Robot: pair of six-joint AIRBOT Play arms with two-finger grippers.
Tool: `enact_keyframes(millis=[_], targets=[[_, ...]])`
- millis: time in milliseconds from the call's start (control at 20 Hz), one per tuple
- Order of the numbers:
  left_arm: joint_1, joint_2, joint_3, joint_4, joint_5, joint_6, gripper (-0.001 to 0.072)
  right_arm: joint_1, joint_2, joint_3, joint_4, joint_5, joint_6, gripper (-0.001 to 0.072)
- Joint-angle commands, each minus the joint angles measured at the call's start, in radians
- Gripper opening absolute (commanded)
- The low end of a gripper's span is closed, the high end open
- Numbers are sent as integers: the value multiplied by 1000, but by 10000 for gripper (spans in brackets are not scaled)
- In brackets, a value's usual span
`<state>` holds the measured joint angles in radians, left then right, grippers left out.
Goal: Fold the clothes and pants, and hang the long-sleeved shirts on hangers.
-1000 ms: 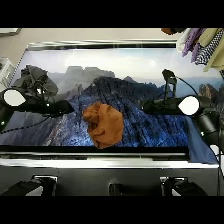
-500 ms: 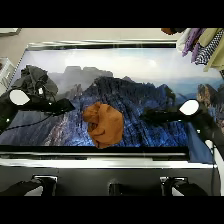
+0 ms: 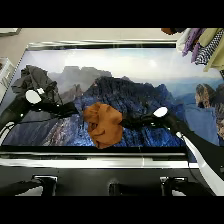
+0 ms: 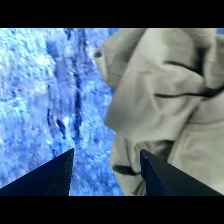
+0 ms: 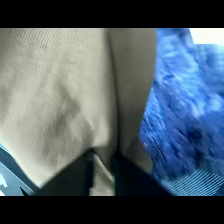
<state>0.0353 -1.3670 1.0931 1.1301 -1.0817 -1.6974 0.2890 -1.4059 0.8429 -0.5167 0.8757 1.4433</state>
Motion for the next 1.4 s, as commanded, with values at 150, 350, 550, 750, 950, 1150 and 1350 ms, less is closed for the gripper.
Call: enact_keyframes(millis=[150, 350, 550, 750, 950, 1150, 1350], targets=[[-6, -149, 0, -170, 92, 109, 479, 8, -27, -1, 50, -12, -40, 30], [-6, -240, 1, -301, 146, 173, 465, 7, -27, -1, 49, 15, -33, 30], [-6, -276, 2, -353, 159, 216, 26, 7, 1, -1, 40, 15, -33, 29], [11, -214, 78, -354, 123, 264, 21, 7, 101, 29, -156, 7, 39, 28], [40, -66, 253, -315, 80, 307, 20, 7, 267, 193, -522, 31, 179, 28], [40, 103, 437, -201, 33, 251, 20, 7, 392, 417, -741, 123, 230, 28], [40, 292, 507, -85, -3, 148, 20, 7, 494, 605, -868, 204, 231, 28]])
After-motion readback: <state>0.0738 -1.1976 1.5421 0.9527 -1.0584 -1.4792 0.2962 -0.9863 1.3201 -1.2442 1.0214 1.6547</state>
